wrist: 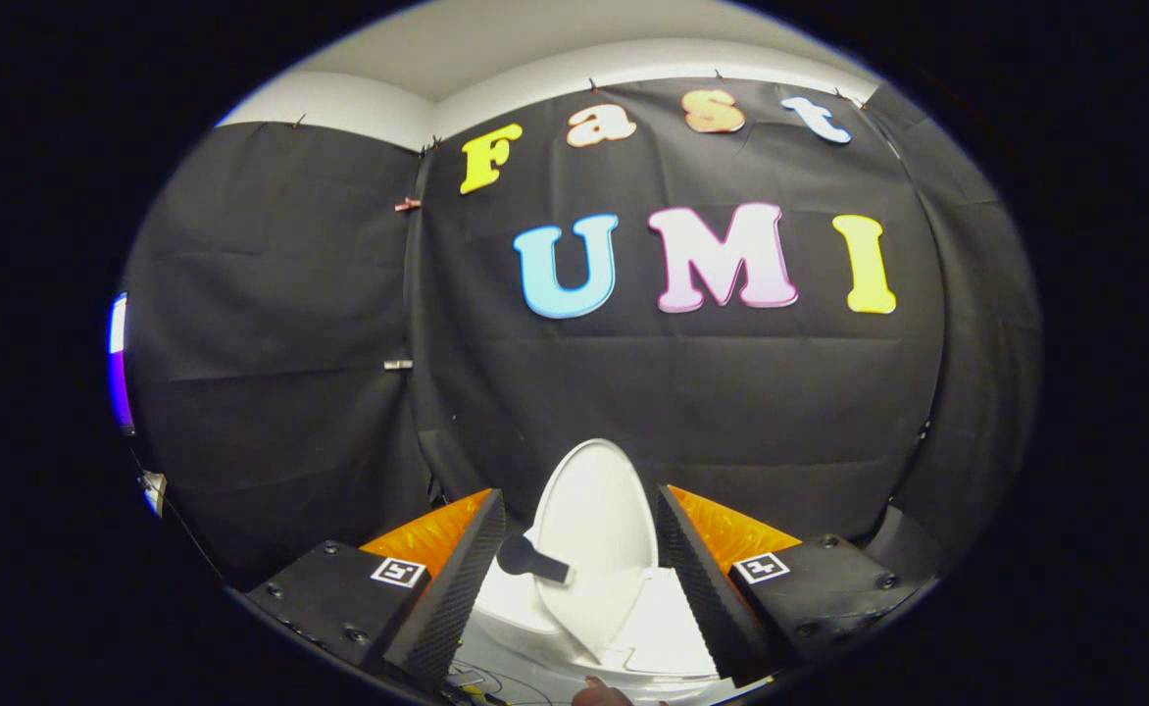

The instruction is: Open the toilet lid.

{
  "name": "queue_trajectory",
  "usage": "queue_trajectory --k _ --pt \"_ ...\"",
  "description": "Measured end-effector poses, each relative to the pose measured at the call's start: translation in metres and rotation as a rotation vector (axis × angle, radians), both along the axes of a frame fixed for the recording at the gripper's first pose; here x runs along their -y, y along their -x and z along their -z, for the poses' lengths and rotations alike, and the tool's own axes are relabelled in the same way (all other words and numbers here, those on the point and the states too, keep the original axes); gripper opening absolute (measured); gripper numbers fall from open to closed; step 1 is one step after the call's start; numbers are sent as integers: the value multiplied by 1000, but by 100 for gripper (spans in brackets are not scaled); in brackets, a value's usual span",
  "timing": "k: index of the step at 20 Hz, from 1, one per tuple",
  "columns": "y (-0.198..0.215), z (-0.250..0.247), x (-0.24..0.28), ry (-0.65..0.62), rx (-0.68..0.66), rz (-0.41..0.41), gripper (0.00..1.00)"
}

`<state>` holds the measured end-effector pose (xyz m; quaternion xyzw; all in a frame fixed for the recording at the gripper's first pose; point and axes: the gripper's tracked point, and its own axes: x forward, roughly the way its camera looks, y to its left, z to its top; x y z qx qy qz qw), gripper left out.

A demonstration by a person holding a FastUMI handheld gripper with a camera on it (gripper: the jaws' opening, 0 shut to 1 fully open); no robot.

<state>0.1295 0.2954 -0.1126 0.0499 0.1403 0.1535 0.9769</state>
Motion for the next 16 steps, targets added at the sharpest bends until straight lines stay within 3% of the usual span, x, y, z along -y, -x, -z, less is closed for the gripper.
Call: queue_trajectory --k 6,16 --pt "19 -61 91 3 126 80 98" --pt "64 -111 226 64 250 220 98"
